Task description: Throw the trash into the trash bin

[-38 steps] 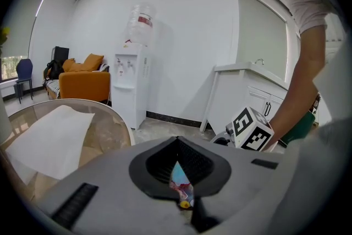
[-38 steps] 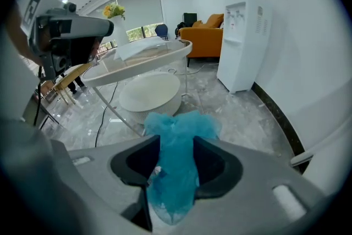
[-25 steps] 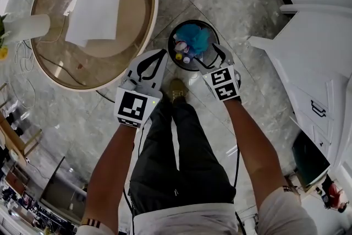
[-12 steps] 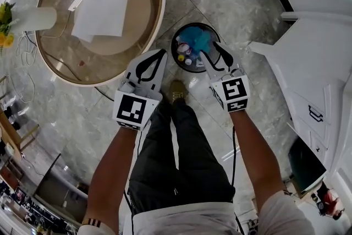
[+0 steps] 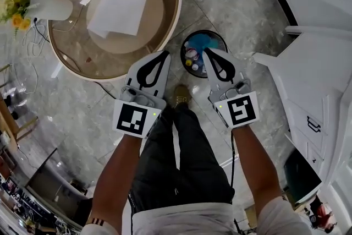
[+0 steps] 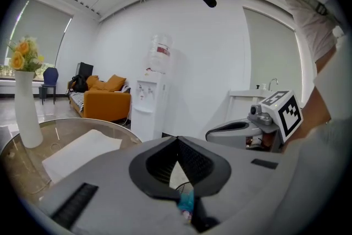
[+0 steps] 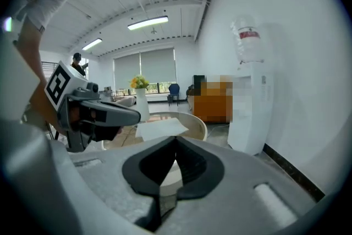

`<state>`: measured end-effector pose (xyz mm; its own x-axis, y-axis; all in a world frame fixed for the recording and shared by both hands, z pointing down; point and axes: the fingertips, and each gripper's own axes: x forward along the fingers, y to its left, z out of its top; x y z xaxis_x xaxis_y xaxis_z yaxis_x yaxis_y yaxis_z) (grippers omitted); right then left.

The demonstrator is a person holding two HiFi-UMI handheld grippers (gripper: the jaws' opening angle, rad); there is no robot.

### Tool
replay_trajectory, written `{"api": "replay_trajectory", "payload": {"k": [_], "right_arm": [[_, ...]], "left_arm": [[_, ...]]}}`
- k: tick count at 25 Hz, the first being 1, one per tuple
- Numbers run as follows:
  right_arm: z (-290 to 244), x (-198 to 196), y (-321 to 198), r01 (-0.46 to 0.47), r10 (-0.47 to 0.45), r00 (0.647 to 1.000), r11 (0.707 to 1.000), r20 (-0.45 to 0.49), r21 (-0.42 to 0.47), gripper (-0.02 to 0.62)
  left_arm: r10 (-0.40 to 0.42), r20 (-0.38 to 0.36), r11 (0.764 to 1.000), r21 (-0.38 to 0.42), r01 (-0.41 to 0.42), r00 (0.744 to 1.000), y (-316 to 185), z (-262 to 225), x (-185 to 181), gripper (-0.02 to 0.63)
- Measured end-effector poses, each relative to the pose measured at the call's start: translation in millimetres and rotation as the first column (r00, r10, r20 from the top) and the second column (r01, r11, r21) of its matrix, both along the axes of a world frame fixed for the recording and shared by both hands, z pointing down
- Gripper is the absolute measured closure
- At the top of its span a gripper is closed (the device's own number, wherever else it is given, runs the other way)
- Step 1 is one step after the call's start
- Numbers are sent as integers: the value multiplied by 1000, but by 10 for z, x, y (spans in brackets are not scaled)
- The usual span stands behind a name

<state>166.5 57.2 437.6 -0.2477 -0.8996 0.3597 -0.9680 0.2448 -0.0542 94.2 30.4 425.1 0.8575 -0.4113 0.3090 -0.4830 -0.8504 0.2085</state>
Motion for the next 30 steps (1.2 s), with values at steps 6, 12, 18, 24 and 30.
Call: {"api": "replay_trajectory", "payload": {"k": [6, 12, 18, 24, 30], "right_arm": [[-367, -475, -170, 98, -104, 992, 991, 66, 94, 594], [-558, -1080, -396, 204, -219, 970, 970, 108, 129, 594], [-579, -1520, -567, 294, -308, 945, 948, 115, 120, 594], [-513, -1739, -785, 335, -345, 933, 936, 101, 105, 594], [-431, -1942, -1007, 362, -369, 926, 928, 84, 83, 594]], "left_arm": [[-98, -102, 993, 55, 104, 990, -195, -305, -254, 606], [-173, -26, 984, 46, 174, 985, -290, -264, -698, 606], [-225, -28, 972, 67, 226, 974, -457, -314, -996, 606], [-249, -15, 965, 75, 250, 968, -637, -266, -1216, 606], [-261, -6, 963, 75, 261, 965, -814, -197, -1406, 606]]}}
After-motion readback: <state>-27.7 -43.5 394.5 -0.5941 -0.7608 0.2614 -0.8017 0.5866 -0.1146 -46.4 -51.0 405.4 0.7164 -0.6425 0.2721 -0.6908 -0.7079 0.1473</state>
